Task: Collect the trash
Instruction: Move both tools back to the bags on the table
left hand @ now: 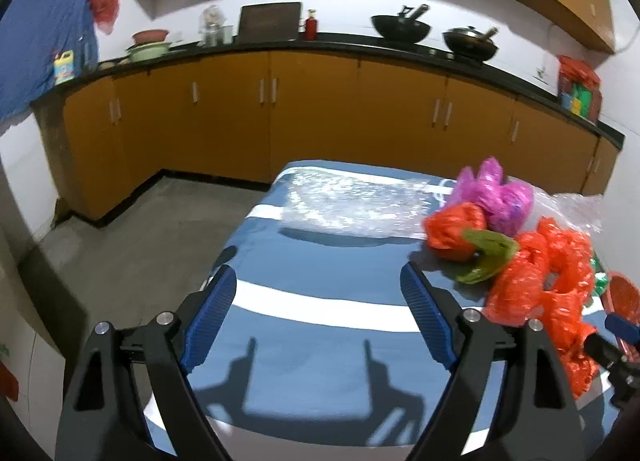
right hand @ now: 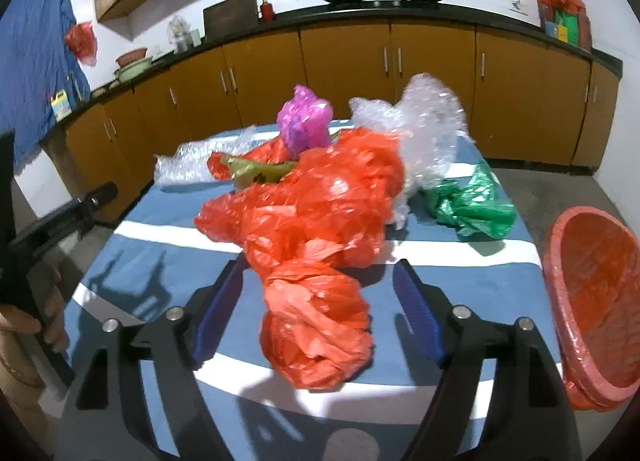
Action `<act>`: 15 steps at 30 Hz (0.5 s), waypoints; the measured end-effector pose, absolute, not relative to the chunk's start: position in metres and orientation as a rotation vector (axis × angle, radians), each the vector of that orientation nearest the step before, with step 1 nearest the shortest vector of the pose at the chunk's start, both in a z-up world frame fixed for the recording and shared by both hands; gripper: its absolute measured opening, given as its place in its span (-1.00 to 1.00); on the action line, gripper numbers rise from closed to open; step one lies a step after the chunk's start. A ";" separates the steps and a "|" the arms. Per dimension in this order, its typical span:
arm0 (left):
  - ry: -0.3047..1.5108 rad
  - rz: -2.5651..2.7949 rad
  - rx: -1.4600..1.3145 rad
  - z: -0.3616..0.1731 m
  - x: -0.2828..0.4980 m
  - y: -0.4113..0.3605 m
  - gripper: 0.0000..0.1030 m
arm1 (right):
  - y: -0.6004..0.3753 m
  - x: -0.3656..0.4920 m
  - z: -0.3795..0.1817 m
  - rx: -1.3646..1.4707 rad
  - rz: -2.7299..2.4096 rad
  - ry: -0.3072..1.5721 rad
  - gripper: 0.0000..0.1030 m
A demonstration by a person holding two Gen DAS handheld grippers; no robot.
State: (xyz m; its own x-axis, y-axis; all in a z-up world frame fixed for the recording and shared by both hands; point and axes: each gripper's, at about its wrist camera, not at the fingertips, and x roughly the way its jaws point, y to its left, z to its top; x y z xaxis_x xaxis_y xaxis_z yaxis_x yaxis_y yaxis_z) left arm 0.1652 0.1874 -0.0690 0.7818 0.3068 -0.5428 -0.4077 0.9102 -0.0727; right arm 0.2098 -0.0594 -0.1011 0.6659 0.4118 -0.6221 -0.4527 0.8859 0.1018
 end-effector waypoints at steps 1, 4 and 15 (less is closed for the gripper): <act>0.552 0.390 -0.196 -0.072 0.163 0.191 0.62 | -0.055 0.211 -0.105 -0.075 0.484 0.696 0.50; 0.560 0.387 -0.215 -0.076 0.160 0.197 0.62 | -0.050 0.216 -0.116 -0.101 0.463 0.716 0.50; 0.590 0.299 -0.194 -0.082 0.169 0.167 0.62 | -0.057 0.215 -0.126 -0.147 0.447 0.718 -0.13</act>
